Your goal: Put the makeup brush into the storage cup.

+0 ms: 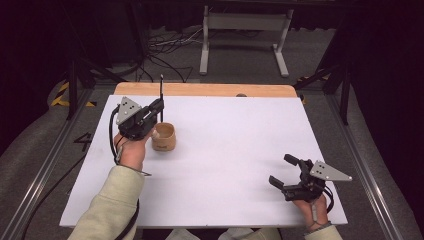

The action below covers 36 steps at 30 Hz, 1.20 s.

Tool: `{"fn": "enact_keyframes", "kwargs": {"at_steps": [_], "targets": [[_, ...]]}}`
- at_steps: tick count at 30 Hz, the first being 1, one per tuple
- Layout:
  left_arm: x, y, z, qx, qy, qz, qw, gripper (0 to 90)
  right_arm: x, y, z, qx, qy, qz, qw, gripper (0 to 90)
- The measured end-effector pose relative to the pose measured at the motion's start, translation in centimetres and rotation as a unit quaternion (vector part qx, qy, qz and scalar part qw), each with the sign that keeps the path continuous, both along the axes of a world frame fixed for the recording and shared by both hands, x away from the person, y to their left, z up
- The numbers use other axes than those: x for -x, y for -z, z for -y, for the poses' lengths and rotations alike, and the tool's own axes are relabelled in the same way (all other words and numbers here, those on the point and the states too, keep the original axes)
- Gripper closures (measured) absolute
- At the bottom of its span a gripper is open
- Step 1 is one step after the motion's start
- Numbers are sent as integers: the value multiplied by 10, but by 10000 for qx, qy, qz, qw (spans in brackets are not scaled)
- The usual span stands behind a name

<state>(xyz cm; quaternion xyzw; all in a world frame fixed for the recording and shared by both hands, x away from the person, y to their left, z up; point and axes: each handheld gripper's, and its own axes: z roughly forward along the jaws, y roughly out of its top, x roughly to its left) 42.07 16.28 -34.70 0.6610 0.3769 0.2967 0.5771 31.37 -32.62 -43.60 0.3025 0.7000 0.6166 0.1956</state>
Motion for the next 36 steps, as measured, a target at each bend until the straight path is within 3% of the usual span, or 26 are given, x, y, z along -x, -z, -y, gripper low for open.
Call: {"fn": "enact_keyframes", "kwargs": {"at_steps": [11, 36], "targets": [[-5, 7, 2, -13, -107, 75, 9999, 830, 0, 0, 0, -37, -10, -13, 10000, 0], [-20, 37, -3, 120, -360, -202, 9991, 828, -1, 2, -1, -84, -77, -78, 9999, 0]]}}
